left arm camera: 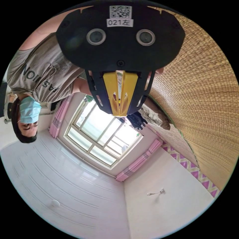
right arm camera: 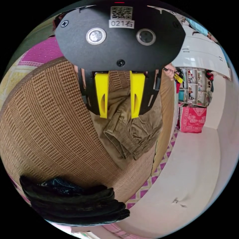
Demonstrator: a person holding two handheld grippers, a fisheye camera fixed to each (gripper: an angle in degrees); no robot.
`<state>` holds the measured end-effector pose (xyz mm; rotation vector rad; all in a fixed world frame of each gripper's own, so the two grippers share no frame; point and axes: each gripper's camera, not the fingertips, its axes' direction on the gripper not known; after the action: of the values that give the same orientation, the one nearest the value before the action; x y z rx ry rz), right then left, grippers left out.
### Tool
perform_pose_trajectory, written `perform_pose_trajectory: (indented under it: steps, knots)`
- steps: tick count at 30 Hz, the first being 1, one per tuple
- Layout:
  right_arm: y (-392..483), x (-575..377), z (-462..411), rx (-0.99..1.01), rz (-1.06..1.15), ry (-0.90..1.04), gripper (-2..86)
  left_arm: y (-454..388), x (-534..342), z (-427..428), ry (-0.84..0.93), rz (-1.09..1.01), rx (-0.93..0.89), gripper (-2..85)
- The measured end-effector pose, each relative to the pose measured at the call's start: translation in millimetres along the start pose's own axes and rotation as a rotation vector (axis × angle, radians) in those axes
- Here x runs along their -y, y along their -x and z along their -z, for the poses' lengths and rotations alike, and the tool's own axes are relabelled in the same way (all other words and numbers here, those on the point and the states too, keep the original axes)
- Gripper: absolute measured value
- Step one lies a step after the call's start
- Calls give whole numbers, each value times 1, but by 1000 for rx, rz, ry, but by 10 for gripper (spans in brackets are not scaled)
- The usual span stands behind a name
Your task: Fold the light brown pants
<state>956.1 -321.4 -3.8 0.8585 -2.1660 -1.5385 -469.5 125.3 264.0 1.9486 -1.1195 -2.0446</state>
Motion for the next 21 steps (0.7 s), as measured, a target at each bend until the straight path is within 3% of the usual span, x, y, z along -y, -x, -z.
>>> perform_pose_trajectory:
  steps: [5,11,17,19,21]
  knots:
    - [3,4,-3,50,-76,-21,76,-8,-5,2,-8,1,3,-9]
    - [79,0,12,-11,44,-16,69,-21,-8,9,-49,-6,-20,-9]
    - [91,3,-17,9,-28,25,54,-35,-14,12,-62,-3,-29,-9]
    - [120,-8,-11,1,9,-12,40,-42,-13,15,-69,-11,-20,-9]
    - [209,-34,1,-56,195,-77,26,-64,-8,26,-114,-58,17,-9]
